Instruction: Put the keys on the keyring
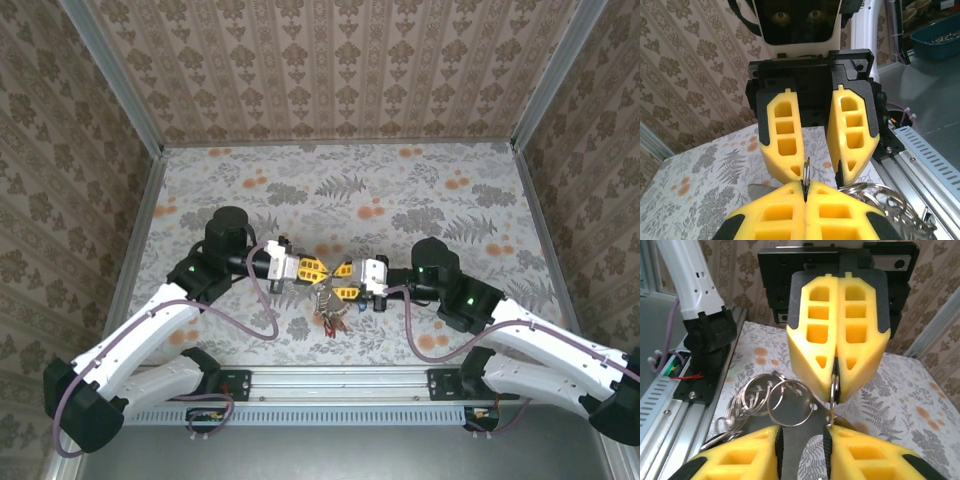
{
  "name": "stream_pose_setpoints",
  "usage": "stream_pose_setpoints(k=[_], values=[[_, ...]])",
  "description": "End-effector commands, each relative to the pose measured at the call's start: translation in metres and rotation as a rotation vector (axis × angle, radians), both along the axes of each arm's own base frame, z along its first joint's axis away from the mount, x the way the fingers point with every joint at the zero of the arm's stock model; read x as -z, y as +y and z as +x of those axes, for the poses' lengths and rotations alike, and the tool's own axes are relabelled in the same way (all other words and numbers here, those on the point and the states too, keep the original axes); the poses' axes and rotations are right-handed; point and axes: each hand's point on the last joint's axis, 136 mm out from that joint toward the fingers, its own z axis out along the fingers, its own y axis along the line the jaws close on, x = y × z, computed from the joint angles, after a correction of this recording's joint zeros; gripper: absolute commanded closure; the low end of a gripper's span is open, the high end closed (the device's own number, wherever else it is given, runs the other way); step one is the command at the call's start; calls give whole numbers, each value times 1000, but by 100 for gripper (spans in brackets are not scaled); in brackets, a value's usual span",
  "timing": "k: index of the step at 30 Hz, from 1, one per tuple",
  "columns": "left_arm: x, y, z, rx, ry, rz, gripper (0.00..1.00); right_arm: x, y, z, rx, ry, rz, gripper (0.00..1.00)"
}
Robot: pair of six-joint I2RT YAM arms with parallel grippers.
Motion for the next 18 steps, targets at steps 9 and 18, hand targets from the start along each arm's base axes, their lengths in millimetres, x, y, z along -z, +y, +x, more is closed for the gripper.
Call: stream_pose_setpoints(k=[9, 18], values=[[-2, -8, 5, 5, -1, -14, 100, -14, 12, 17, 45, -41, 64, 75], [4, -4, 7, -9, 8, 15, 100, -21, 15, 23, 45, -66, 63, 81]])
